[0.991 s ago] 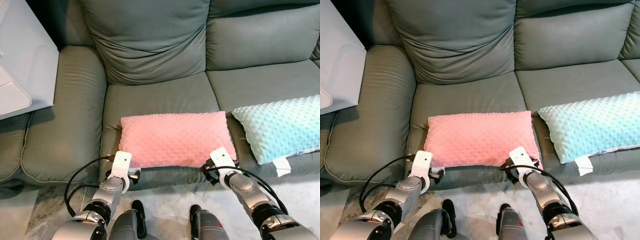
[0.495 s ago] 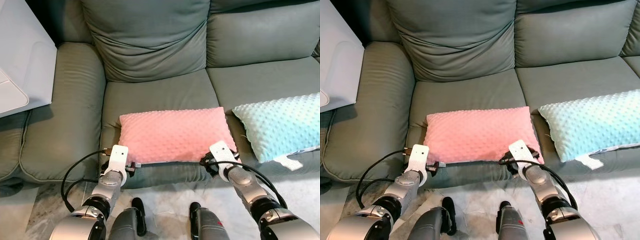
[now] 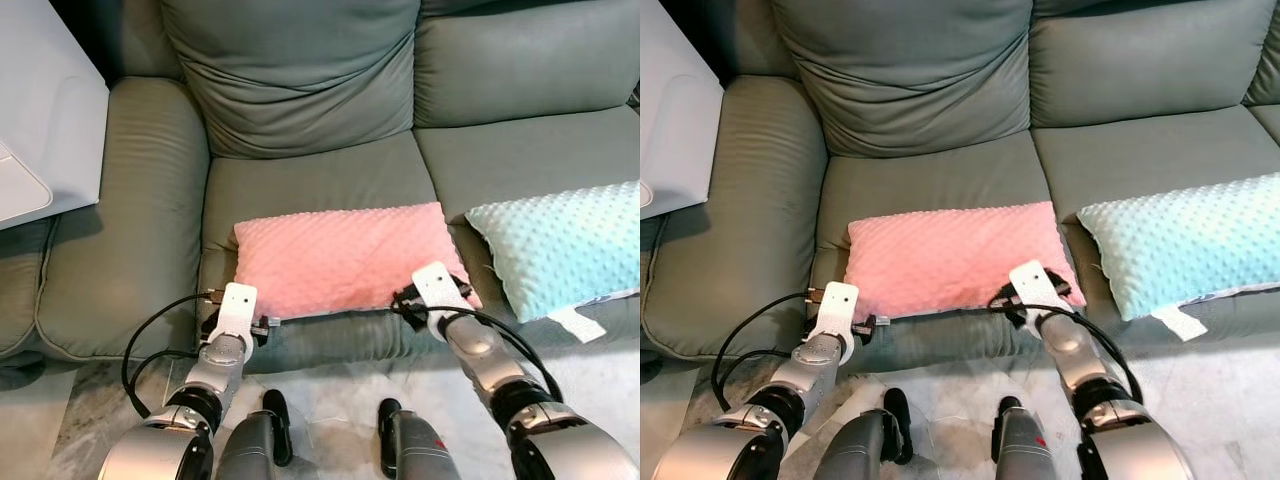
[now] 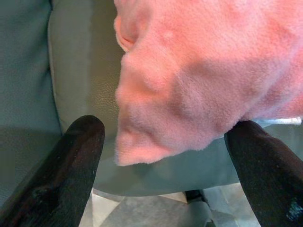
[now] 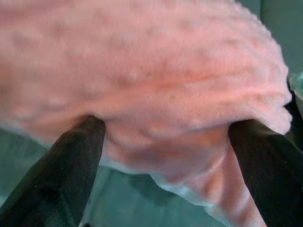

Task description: Move the pillow to the sofa

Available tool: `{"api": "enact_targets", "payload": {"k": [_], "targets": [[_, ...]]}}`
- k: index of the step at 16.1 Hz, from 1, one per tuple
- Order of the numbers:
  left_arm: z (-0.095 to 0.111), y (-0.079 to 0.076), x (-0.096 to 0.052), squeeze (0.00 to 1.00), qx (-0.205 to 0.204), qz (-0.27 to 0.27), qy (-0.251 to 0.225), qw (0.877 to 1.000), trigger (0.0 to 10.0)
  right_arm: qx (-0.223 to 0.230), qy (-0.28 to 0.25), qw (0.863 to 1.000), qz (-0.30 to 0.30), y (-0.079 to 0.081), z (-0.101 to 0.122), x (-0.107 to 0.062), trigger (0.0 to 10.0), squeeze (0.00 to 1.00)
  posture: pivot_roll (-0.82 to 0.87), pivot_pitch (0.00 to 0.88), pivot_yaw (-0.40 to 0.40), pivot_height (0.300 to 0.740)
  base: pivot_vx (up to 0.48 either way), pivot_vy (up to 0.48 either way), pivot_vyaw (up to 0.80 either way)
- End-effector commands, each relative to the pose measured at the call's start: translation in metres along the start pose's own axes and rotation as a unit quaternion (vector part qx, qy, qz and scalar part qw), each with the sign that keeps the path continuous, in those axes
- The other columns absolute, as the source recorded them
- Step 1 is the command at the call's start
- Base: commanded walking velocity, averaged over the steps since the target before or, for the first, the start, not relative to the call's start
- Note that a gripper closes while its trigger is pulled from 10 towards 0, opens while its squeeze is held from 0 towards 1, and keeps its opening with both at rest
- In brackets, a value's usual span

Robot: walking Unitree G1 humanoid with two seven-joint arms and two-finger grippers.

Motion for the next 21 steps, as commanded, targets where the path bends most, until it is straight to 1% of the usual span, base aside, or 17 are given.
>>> {"api": "enact_targets", "payload": {"k": [1,3,5,6,7,8,10,12,15,17,18,19,21], "targets": [[-0.015,0.015,-0.002,0.00,0.005,0.025,0.019,1.000,10.0,0.005,0.005,1.000,0.012,0.011,-0.003,-0.001,10.0,0.00,0.00,0.381,0.103,0.740,0.000,0.000,0.00],[-0.010,0.025,-0.002,0.00,0.014,0.046,0.010,0.999,10.0,0.011,-0.011,1.000,0.014,0.016,0.012,0.004,10.0,0.00,0.00,0.383,0.102,0.740,0.000,0.000,0.00],[-0.003,0.034,-0.001,0.00,0.014,0.064,-0.002,0.998,10.0,0.015,-0.023,1.000,0.013,0.016,0.023,0.007,10.0,0.00,0.00,0.385,0.100,0.740,0.000,0.000,0.00],[0.000,0.039,-0.001,0.00,0.014,0.076,-0.009,0.997,10.0,0.015,-0.028,0.999,0.012,0.016,0.027,0.008,10.0,0.00,0.00,0.385,0.100,0.740,0.000,0.000,0.00],[0.003,0.042,-0.001,0.00,0.012,0.084,-0.014,0.996,10.0,0.005,-0.030,0.999,0.013,0.016,0.029,0.008,10.0,0.00,0.00,0.386,0.098,0.740,0.000,0.000,0.00],[0.006,0.046,-0.002,0.00,0.015,0.095,-0.020,0.995,10.0,0.013,-0.032,0.999,0.012,0.015,0.030,0.009,10.0,0.00,0.00,0.386,0.096,0.740,0.000,0.000,0.00],[0.008,0.051,-0.002,0.00,0.016,0.104,-0.025,0.994,10.0,0.006,-0.035,0.999,0.013,0.014,0.033,0.009,10.0,0.00,0.01,0.390,0.095,0.740,0.000,0.000,0.00],[0.008,0.051,-0.002,0.00,0.013,0.104,-0.026,0.994,10.0,0.007,-0.037,0.999,0.014,0.014,0.033,0.009,10.0,0.00,0.00,0.389,0.094,0.740,0.000,0.000,0.00],[0.005,0.047,-0.002,0.00,0.016,0.096,-0.022,0.995,10.0,0.000,-0.042,0.999,0.018,0.016,0.032,0.008,10.0,0.00,0.00,0.388,0.091,0.740,0.000,0.000,0.00],[0.001,0.038,-0.002,0.00,0.013,0.069,-0.020,0.997,10.0,-0.010,-0.051,0.998,0.022,0.018,0.028,0.004,10.0,0.00,0.00,0.385,0.087,0.740,0.000,0.000,0.00],[-0.002,0.034,-0.002,0.00,0.012,0.054,-0.018,0.998,10.0,-0.015,-0.051,0.998,0.016,0.016,0.023,0.002,10.0,0.00,-0.01,0.381,0.085,0.740,0.000,0.000,0.00],[-0.010,0.032,-0.003,0.00,-0.001,0.035,-0.009,0.999,10.0,-0.004,-0.048,0.999,0.008,0.013,0.017,-0.001,10.0,0.00,-0.01,0.378,0.084,0.740,0.000,0.000,0.00],[-0.024,0.035,-0.006,0.00,-0.012,0.003,0.003,1.000,10.0,0.008,-0.048,0.999,-0.007,0.009,0.004,-0.008,10.0,0.00,-0.02,0.366,0.085,0.740,0.000,0.000,0.00]]}}
Point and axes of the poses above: a point about 5 cm out from each wrist's last joint towards the gripper, its own x axis pointing out of the wrist towards the gripper, its own z axis along the axis of the wrist's last joint, y = z × x, the point moved 6 cm from there along x, pointing out of the wrist towards the gripper, and after that the axes turned 14 degrees about -x, right-handed, at the moved point
